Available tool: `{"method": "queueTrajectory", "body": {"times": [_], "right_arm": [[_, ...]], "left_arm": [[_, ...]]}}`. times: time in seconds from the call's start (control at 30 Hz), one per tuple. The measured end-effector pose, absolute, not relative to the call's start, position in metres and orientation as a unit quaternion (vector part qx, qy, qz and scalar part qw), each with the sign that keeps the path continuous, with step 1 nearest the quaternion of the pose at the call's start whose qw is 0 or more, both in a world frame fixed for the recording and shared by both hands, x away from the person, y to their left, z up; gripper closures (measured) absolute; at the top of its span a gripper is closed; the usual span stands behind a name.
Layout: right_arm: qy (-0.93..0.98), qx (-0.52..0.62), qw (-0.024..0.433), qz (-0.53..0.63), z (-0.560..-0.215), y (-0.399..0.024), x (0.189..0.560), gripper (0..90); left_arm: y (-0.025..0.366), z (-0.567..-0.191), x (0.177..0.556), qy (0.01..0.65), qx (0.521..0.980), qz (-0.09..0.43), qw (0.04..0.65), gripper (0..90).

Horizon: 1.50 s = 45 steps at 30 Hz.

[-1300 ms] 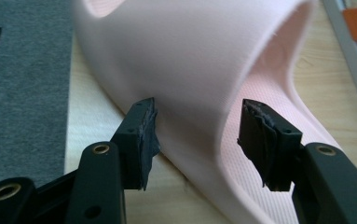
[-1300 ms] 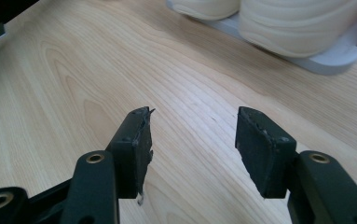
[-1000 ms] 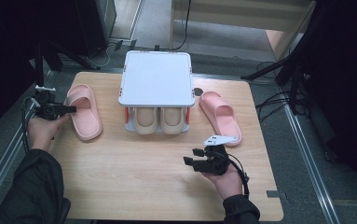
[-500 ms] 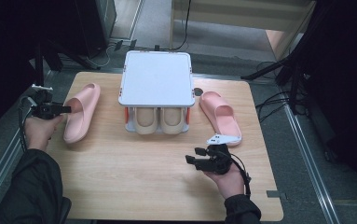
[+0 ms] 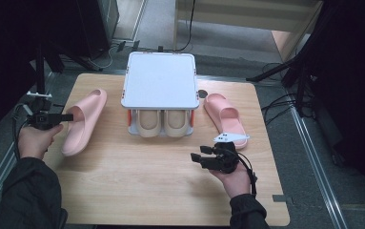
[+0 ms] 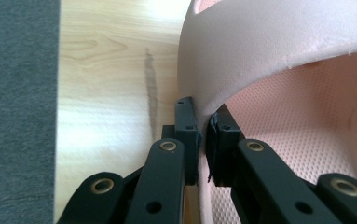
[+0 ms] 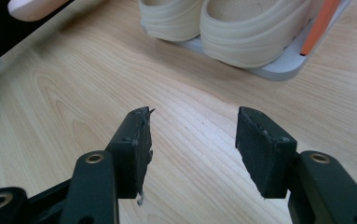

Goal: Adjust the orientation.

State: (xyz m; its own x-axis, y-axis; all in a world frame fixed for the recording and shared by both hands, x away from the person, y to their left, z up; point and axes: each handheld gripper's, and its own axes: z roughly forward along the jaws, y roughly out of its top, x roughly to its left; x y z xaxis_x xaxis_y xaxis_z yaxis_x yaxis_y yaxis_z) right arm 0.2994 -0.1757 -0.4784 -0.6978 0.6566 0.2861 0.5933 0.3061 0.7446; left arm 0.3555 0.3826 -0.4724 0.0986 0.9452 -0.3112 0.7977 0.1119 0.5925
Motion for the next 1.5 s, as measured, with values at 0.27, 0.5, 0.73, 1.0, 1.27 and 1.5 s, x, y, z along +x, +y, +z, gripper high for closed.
{"method": "queueTrajectory", "body": {"times": [0.27, 0.5, 0.73, 1.0, 1.27, 1.5], "right_arm": [[0.82, 0.367, 0.042, 0.437, -0.476, -0.167, 0.304, 46.3], [0.821, 0.356, 0.038, 0.445, -0.473, -0.161, 0.31, 46.8], [0.822, 0.348, 0.036, 0.449, -0.47, -0.157, 0.311, 47.0], [0.821, 0.347, 0.028, 0.453, -0.47, -0.15, 0.315, 46.8], [0.826, 0.335, 0.029, 0.452, -0.47, -0.143, 0.314, 49.7], [0.826, 0.333, 0.03, 0.454, -0.471, -0.14, 0.311, 49.8]], "left_arm": [[0.371, -0.458, 0.317, 0.644, 0.668, 0.101, 0.358, 84.5], [0.352, -0.454, 0.29, 0.623, 0.686, 0.095, 0.364, 84.4], [0.322, -0.448, 0.265, 0.59, 0.708, 0.096, 0.376, 84.6], [0.289, -0.455, 0.249, 0.56, 0.733, 0.092, 0.375, 84.3], [0.254, -0.466, 0.252, 0.535, 0.76, 0.078, 0.361, 83.4], [0.232, -0.475, 0.259, 0.515, 0.782, 0.065, 0.346, 82.8]]}}
